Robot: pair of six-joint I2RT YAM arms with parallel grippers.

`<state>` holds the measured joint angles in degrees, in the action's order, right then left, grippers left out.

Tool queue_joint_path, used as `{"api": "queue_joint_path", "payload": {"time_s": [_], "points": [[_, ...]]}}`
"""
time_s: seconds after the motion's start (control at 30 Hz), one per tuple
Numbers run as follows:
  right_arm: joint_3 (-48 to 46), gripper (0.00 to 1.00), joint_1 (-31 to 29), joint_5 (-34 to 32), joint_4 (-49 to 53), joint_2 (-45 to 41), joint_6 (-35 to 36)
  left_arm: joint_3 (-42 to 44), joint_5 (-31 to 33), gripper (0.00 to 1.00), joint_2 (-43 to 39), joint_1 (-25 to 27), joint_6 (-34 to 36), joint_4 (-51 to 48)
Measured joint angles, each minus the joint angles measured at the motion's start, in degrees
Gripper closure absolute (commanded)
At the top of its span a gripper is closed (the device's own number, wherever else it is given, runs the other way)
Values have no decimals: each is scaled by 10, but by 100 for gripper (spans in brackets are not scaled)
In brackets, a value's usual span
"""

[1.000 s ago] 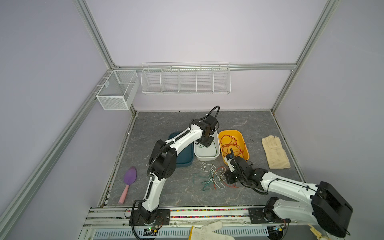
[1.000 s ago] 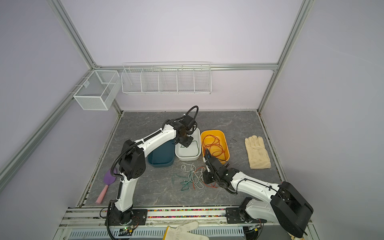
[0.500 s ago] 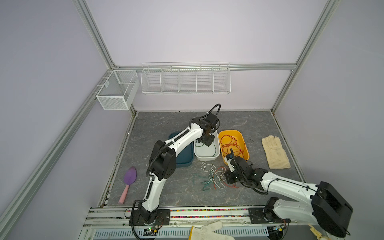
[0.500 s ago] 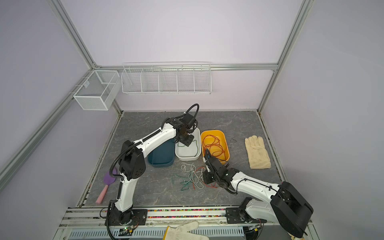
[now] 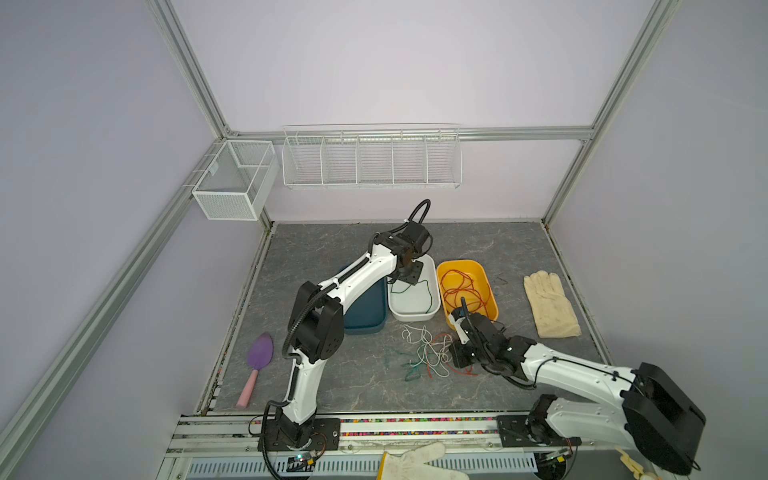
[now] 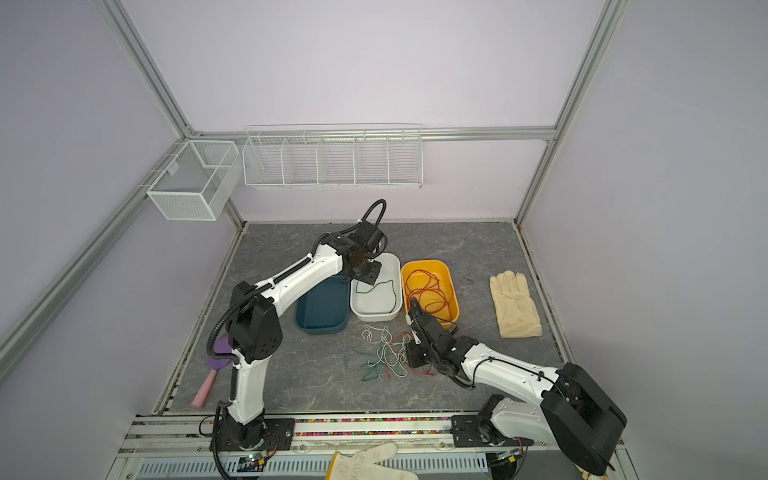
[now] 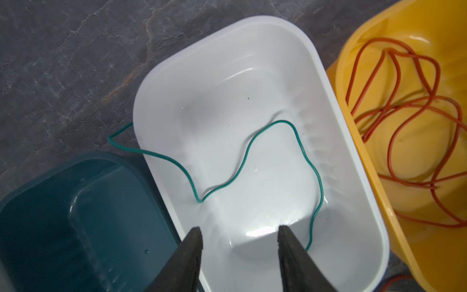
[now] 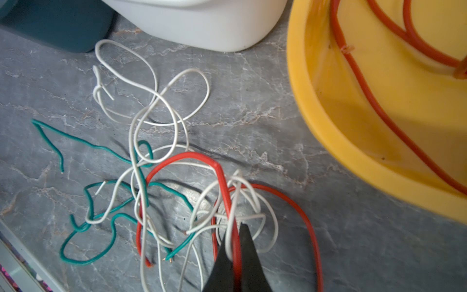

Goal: Untangle the cables
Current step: 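Lower the green wire into the white tub with the left gripper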

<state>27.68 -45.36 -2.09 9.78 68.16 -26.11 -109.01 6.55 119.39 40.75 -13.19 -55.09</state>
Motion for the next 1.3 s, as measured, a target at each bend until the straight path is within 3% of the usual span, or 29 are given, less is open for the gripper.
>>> {"api": "queue_joint_path", "payload": {"time_s": [0.47,0.9,1.3], "points": [[0,94,0,2,0,0,0,41,10,50,22,-15,-81,37],[0,94,0,2,0,0,0,48,69,52,38,-16,-89,73],[0,94,0,4,0,0,0,48,75,59,69,-16,-87,89]]}}
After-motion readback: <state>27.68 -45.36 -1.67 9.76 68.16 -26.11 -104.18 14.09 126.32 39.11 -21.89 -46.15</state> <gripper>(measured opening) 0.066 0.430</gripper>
